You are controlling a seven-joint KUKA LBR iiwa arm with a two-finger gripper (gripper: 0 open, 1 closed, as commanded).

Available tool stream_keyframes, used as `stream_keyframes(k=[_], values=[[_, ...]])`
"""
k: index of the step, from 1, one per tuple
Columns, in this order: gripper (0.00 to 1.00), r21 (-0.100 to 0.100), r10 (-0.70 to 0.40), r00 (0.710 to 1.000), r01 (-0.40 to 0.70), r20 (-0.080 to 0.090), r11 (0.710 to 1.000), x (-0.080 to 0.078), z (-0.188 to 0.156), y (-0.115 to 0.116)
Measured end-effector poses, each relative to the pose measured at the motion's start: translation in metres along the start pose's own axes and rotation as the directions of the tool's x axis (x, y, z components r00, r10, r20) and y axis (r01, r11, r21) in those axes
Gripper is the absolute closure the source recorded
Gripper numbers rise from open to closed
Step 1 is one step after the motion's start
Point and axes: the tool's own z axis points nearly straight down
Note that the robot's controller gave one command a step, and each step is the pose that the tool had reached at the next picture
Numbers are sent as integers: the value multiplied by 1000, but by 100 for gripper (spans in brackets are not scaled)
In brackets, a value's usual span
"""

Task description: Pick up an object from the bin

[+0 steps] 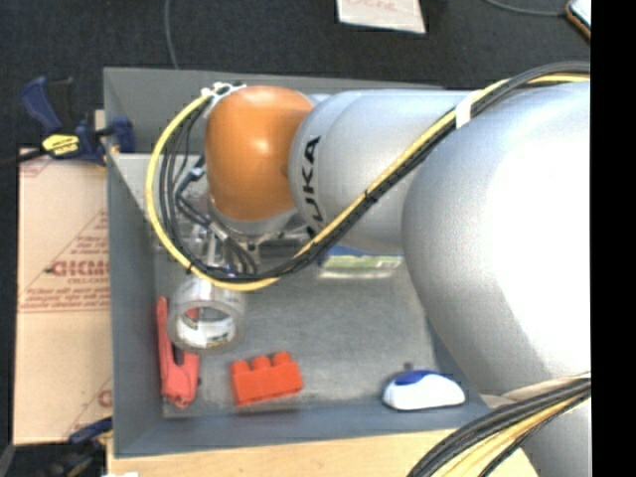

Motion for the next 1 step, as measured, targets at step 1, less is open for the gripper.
stream_keyframes(k=[1], values=[[100,0,0,1000,0,0,1000,0,0,0]])
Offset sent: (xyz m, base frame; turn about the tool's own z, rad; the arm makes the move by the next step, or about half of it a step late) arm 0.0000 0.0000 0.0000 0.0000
